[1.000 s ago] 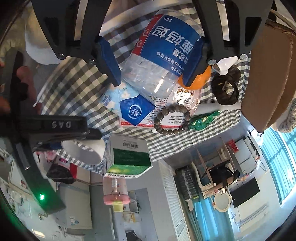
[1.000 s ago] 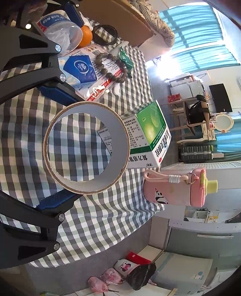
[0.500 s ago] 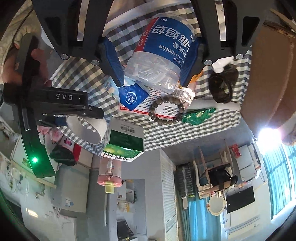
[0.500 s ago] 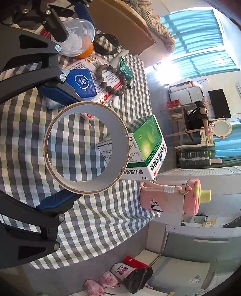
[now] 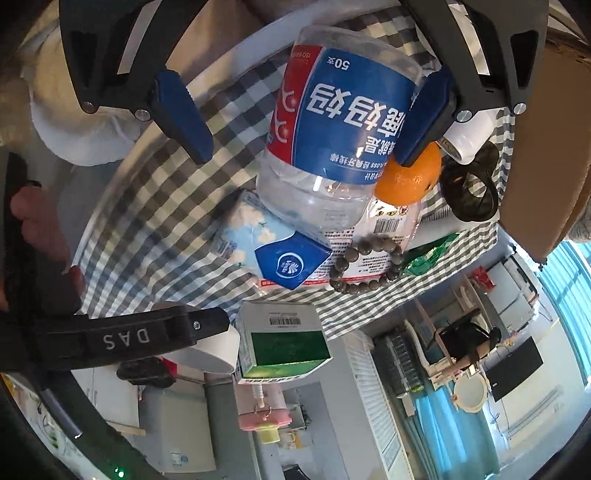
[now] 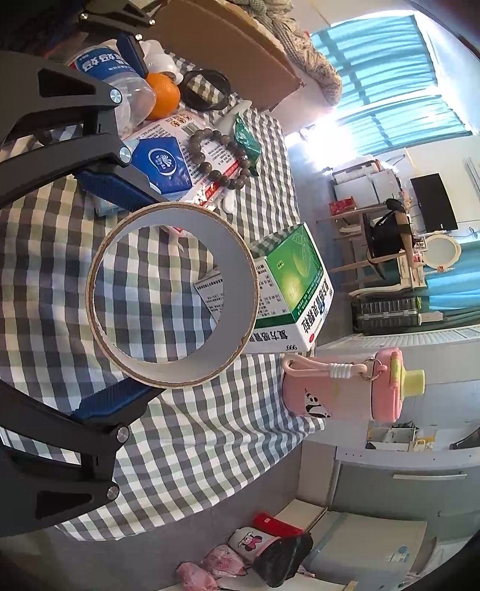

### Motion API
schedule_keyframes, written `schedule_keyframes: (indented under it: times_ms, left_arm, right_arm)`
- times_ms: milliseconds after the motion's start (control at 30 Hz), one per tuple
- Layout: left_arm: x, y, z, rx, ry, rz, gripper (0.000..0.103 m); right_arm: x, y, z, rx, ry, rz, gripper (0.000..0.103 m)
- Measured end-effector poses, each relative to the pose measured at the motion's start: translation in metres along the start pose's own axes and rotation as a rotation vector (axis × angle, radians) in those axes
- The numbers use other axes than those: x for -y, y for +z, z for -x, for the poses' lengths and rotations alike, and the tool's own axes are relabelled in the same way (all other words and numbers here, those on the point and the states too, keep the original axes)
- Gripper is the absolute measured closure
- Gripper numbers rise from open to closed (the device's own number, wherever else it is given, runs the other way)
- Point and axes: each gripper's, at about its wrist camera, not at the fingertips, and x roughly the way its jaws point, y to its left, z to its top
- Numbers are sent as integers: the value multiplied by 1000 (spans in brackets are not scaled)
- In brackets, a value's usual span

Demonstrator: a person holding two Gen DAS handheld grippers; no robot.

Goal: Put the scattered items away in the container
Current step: 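Grasp the blue-labelled floss container with the left gripper and lift it, then carry the floss container into the cardboard box and open the left gripper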

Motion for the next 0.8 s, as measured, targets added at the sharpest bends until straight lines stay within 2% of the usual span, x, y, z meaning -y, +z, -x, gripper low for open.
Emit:
schedule_keyframes:
  times_ms: [33, 67, 133, 267, 467, 800]
  left_arm:
    - [-2, 1, 2, 10, 8, 9, 19]
    - [-6, 2, 4, 15, 6, 20, 34]
    - [-13, 5, 6, -3, -26, 60, 35]
    - [-15, 9, 13, 14, 13, 80, 35]
    - [-29, 23, 34, 68, 20, 127, 37]
    - [-87, 40, 72, 118, 98, 240, 37]
  right_arm:
    - [-1, -1, 0, -1, 2, 3, 20]
    - [-2, -1, 0, -2, 3, 5, 20]
    - [-3, -1, 2, 0, 3, 7, 20]
    - [-6, 0, 5, 4, 2, 13, 20]
    - [-18, 3, 16, 6, 8, 37, 20]
    - [-84, 31, 49, 52, 40, 163, 20]
